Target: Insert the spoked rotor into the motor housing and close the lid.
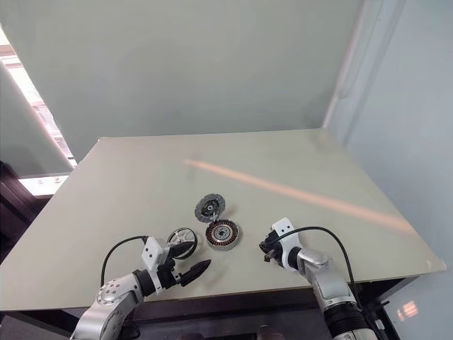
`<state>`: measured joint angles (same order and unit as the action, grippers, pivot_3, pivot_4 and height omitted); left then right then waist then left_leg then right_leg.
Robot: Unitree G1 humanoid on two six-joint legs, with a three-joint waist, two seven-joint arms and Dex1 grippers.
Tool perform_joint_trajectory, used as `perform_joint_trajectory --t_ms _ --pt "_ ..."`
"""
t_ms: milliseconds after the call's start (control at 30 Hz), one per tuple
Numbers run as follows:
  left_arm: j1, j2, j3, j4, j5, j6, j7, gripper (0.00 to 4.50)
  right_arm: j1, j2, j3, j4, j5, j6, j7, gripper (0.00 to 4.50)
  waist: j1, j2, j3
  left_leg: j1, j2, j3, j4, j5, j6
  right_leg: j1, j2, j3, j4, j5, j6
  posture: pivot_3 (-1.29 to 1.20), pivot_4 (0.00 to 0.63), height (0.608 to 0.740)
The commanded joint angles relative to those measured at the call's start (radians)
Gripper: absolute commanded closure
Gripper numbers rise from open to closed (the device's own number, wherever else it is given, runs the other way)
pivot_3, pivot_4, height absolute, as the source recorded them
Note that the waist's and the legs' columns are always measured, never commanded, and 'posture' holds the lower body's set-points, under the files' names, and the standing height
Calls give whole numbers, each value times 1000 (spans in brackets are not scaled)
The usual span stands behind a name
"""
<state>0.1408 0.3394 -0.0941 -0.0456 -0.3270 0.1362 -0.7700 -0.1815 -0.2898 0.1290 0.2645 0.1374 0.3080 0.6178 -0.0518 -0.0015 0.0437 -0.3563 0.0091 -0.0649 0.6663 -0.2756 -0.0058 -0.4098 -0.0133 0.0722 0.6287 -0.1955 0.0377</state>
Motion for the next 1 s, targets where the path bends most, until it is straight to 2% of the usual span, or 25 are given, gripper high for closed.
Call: perform_joint_trajectory --t_ms 33,367,567,1000 --pt "-16 4 6 -29 3 -15 1 0 -27 3 -35 -36 18 -29 -7 3799 0 0 0 0 0 0 0 0 0 0 0 0 0 0 0 0 0 740" --pt "-13 4 10 -27 2 -21 4 0 -70 24 -25 -137 31 7 -15 3799 0 0 0 0 0 0 0 0 0 0 0 0 0 0 0 0 0 740" --pt "-13 -1 32 -18 -3 -24 31 0 -109 70 1 -204 35 149 -53 3799 1 0 0 -1 0 -1 0 0 0 -1 0 0 0 0 0 0 0 740" --pt "-3 10 56 -18 -2 -35 33 0 -229 145 119 -103 -23 142 -55 3799 0 1 0 -1 0 -1 -1 0 0 -1 0 -1 -1 0 0 0 0 740"
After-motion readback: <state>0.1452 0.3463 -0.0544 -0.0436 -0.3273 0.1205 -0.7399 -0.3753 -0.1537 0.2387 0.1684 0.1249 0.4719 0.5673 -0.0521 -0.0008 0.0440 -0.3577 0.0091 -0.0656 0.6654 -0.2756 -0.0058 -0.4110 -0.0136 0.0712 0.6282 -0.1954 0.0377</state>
